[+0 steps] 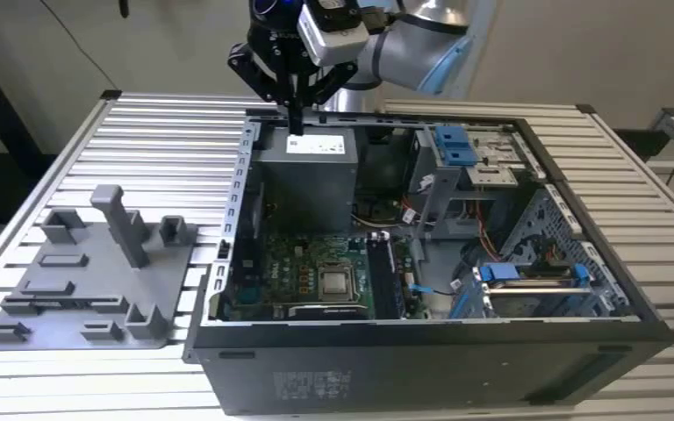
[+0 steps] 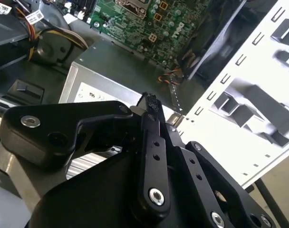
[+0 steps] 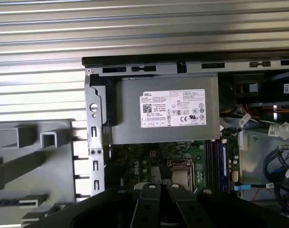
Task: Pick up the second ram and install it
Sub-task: 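Reach for the second ram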
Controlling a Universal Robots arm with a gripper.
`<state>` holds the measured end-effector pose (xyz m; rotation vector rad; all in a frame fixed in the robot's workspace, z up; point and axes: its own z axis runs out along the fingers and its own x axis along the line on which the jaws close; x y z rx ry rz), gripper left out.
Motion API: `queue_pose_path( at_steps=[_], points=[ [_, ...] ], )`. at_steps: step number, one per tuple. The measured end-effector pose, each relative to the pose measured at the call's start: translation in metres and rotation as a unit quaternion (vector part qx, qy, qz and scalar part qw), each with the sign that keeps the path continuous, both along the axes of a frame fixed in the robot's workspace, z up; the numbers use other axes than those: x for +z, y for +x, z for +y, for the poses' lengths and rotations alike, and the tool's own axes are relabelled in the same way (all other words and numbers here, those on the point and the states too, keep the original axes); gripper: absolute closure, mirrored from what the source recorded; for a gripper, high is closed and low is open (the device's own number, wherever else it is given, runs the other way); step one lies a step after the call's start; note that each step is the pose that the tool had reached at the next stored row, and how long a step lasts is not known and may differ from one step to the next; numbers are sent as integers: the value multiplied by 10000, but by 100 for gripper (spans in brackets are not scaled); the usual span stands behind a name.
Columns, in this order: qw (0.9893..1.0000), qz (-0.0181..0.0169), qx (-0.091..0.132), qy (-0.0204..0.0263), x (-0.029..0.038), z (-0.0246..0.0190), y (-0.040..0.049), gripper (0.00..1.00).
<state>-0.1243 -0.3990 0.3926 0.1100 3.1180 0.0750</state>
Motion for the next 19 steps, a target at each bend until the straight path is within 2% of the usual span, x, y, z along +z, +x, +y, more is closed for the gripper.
queue_pose_path(
  at_steps=[4, 19],
  points=[
    [10000, 0, 0, 0, -1, 0, -29, 89],
    [10000, 0, 0, 0, -4, 0, -53, 89]
  ],
)
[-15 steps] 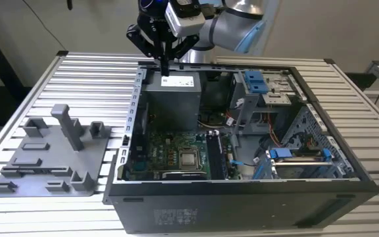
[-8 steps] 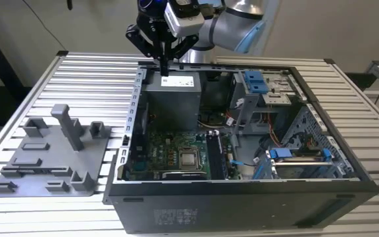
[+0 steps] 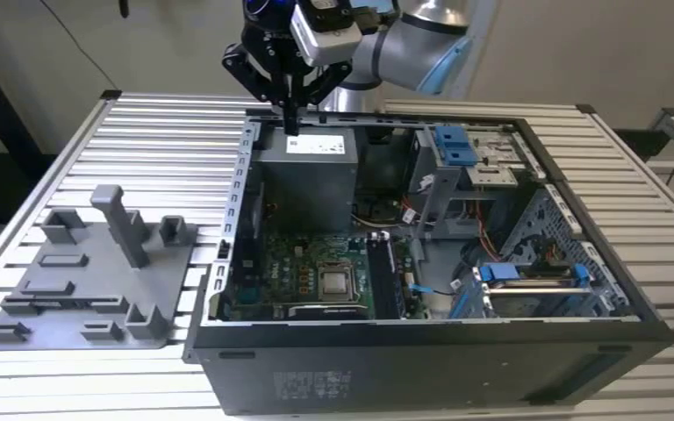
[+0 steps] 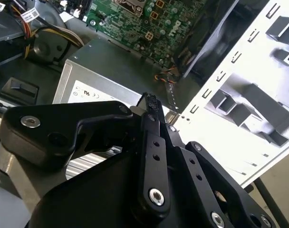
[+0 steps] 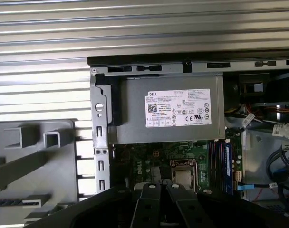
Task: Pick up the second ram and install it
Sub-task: 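Reach for the second ram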
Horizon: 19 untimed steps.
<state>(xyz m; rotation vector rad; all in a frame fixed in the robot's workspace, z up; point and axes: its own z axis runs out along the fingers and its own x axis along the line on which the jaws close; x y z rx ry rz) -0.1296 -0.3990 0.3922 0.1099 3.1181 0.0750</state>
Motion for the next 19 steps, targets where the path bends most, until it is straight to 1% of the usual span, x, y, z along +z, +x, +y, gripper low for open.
queue_pose_path(
  at_steps=[9, 15, 19],
  points=[
    [10000, 0, -1, 0, 0, 0, -9, 89],
    [10000, 0, 0, 0, 0, 0, -80, 89],
    [10000, 0, 1, 0, 0, -15, -153, 89]
  ],
)
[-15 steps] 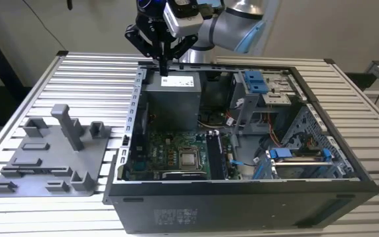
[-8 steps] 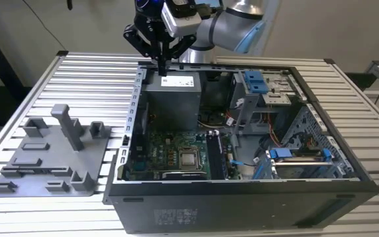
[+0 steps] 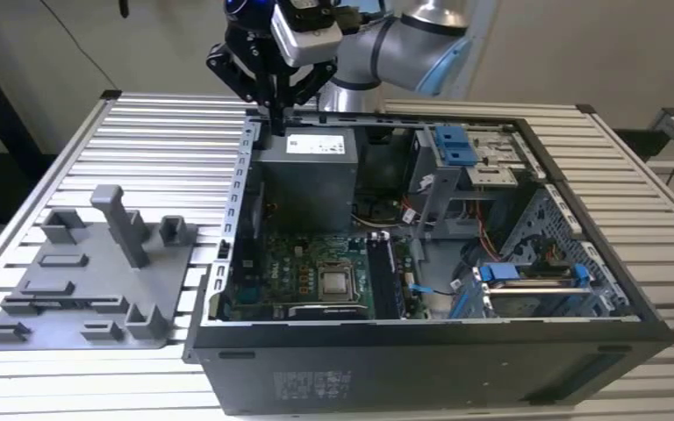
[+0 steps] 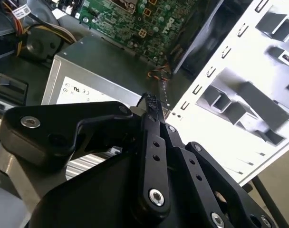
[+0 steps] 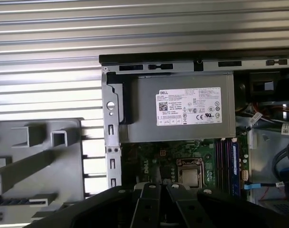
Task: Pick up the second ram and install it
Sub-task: 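Reach for the second ram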
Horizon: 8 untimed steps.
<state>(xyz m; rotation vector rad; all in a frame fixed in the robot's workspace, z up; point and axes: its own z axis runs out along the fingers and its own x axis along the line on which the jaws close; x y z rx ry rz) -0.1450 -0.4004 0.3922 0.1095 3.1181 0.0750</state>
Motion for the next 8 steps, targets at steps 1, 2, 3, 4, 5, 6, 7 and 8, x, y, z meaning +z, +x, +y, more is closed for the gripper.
queue_pose_path(
  at_steps=[1, 2, 3, 4, 5, 6, 7, 8],
  points=[
    [10000, 0, 0, 0, -1, -7, -21, 89],
    [10000, 0, 0, 0, -2, -16, -41, 89],
    [10000, 0, 0, 0, -3, -26, -65, 89],
    [10000, 0, 0, 0, -4, -33, -86, 89],
    [10000, 0, 0, 0, -5, -40, -109, 89],
    [10000, 0, 0, 0, -6, -46, -131, 89],
    [10000, 0, 0, 0, -7, -52, -153, 89],
    [10000, 0, 0, 0, -8, -56, -174, 89]
  ],
)
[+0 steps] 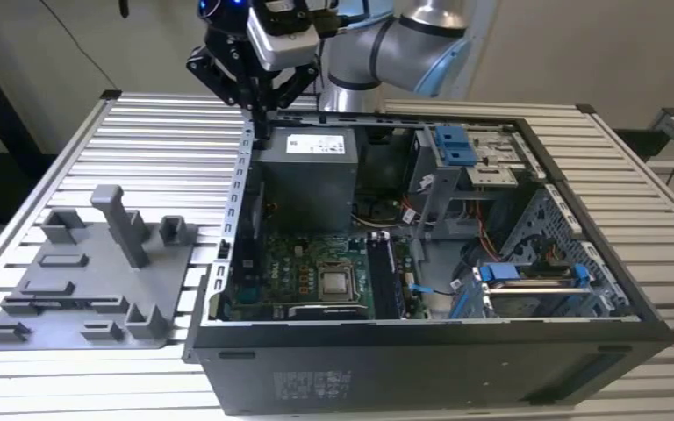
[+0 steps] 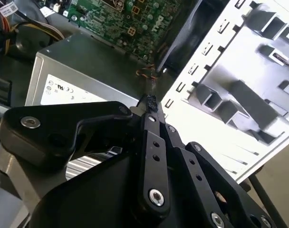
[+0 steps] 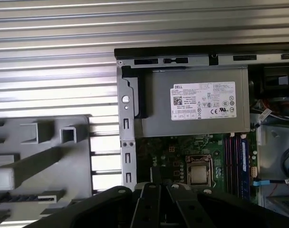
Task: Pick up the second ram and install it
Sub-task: 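Reach for the second ram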
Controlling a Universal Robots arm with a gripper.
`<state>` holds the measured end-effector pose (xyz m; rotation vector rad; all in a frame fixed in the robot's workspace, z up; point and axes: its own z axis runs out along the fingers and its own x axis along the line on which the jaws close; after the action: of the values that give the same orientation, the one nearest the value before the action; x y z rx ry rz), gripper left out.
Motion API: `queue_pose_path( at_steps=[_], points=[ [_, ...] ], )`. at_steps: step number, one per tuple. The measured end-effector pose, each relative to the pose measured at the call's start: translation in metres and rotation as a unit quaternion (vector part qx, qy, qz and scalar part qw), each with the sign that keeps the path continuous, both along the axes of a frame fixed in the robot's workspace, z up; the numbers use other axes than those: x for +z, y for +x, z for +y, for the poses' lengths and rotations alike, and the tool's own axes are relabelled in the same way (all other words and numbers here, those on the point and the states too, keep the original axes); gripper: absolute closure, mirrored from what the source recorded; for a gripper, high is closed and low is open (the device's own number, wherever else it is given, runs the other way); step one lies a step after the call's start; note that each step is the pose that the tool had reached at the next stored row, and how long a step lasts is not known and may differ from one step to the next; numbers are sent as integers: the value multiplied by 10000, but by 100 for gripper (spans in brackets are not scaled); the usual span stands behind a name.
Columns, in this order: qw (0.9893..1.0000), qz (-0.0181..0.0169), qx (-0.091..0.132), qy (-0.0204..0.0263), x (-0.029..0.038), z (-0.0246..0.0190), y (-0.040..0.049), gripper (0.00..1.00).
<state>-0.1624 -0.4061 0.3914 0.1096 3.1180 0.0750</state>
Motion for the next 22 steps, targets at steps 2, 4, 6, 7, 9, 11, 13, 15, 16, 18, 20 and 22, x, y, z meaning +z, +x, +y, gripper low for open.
queue_pose_path(
  at_steps=[2, 4, 6, 7, 9, 11, 13, 15, 16, 18, 20, 22],
  points=[
    [10000, 0, 0, 0, -1, -6, -41, 89],
    [10000, 0, 0, 0, -3, -10, -78, 89],
    [10000, 0, 0, 0, -5, -12, -112, 89],
    [10000, 0, 0, 0, -5, -13, -128, 89],
    [10000, 0, 0, 0, -6, -14, -157, 89],
    [10000, 0, 0, 0, -8, -16, -182, 89],
    [10000, 1, 0, 0, -9, -17, -208, 89],
    [10000, 1, 0, 0, -10, -19, -232, 89],
    [10000, 0, 0, 0, -11, -19, -244, 89],
    [10000, 1, 0, 0, -12, -21, -268, 89],
    [10000, 1, 0, 0, -13, -23, -293, 89],
    [10000, 1, 0, 0, -14, -24, -317, 89]
  ],
)
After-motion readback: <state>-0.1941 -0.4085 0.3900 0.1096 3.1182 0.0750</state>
